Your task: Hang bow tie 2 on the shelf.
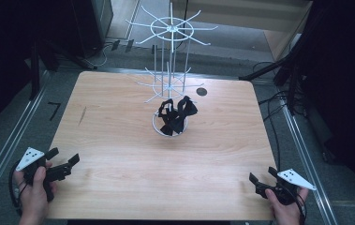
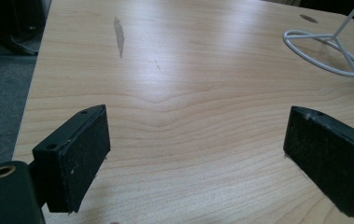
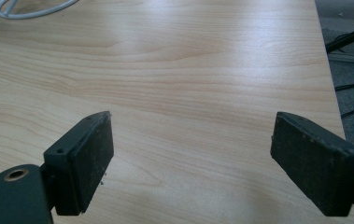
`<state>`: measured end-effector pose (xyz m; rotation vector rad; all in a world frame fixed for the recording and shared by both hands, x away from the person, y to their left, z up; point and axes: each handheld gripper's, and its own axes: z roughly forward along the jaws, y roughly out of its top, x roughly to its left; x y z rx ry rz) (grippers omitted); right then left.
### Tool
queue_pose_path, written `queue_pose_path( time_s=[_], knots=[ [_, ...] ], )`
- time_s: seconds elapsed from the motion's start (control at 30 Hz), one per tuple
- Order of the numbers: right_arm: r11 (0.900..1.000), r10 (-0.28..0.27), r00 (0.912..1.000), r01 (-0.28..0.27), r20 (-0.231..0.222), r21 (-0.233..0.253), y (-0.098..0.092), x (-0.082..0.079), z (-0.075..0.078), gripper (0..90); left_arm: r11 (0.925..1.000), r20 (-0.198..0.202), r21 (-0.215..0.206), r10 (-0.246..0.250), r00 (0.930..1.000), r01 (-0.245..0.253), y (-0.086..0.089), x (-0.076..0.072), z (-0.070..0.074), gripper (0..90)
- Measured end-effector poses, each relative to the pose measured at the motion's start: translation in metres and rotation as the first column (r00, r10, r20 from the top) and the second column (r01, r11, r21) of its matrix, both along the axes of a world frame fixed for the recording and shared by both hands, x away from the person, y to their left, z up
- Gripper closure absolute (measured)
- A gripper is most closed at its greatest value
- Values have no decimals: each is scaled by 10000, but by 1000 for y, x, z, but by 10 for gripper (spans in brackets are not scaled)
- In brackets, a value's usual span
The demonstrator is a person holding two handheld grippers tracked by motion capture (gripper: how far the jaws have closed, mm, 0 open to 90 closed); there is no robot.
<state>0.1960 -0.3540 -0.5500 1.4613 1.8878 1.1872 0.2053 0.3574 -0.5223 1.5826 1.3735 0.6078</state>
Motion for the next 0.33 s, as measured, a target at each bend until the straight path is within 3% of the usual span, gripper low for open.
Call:
queue_pose_path(
  time_s=[0.33],
  knots=[
    [9997,-216,9998,216,18,148,-1,0,-1,139,10000,-10,32,-92,10000,92,-1,1,0,77]
  ],
)
